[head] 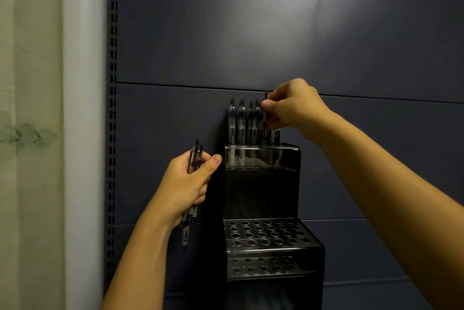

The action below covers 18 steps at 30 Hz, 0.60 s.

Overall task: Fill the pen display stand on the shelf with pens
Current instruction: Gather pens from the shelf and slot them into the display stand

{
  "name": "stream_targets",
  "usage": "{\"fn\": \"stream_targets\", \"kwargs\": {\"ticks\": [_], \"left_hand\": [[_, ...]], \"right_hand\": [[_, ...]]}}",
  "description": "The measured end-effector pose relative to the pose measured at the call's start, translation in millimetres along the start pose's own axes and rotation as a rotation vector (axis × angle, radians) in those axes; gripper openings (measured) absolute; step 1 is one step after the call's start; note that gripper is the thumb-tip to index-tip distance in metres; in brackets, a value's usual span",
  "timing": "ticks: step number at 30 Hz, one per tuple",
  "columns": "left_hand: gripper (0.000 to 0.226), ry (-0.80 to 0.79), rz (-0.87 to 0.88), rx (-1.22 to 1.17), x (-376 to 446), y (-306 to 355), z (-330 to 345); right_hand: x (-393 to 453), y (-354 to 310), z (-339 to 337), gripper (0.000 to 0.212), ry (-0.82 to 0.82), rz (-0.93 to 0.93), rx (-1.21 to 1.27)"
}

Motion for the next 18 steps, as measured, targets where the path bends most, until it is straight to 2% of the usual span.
{"fn": "stream_targets", "kwargs": {"ticks": [11,18], "left_hand": [[0.022,-0.012,-0.004,-0.016,-0.1,-1.1,0.3],[0.021,-0.017,-0.011,-0.019,-0.3,-0.9,0.3]], "right_hand": [[-1.6,-3.7,-1.3,0.024,0.006,0.064,-0.063],[-3.8,2.9,5.2,0.025,-0.100,0.139,-0.107]]}}
Point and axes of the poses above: each hand's wrist, its own x-axis towards the middle knuckle, its own z-axis out of the palm, y = z × x, the point moved 6 cm from there along x, towards the middle knuckle, and after that the axes turned 4 degrees about x, right-handed, at the moved point
